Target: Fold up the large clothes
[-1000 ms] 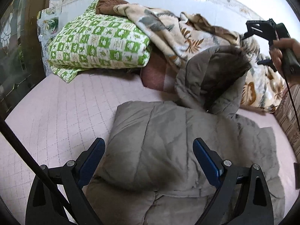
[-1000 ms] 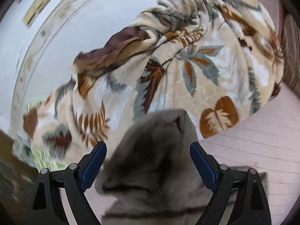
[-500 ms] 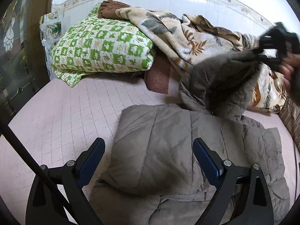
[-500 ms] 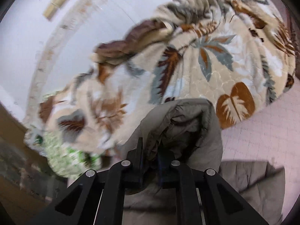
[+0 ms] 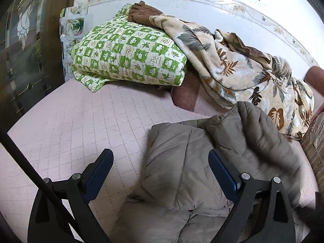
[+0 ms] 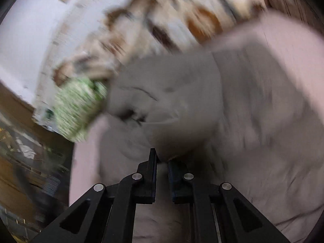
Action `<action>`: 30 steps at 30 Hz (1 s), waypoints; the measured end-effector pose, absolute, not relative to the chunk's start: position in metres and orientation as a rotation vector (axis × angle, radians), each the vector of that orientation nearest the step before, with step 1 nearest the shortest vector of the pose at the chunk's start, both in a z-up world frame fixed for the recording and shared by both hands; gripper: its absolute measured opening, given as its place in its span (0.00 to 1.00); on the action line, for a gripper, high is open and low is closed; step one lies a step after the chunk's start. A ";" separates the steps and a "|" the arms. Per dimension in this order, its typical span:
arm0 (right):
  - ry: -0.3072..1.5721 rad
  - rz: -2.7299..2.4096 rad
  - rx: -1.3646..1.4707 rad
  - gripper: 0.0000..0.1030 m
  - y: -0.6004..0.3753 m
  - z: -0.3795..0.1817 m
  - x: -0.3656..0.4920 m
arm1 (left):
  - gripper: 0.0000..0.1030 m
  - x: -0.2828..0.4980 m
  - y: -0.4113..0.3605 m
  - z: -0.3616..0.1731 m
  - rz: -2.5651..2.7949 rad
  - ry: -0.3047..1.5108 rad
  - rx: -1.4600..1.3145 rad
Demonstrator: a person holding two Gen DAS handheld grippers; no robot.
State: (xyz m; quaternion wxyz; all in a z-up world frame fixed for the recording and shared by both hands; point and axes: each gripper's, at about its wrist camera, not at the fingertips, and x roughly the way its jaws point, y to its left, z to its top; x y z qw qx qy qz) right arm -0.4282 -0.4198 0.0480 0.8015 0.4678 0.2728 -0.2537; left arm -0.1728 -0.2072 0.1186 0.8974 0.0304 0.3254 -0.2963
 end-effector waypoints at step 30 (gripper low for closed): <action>0.779 -0.568 0.380 0.34 -0.493 0.042 -0.379 | 0.92 -0.200 -0.338 0.038 -0.689 0.790 0.441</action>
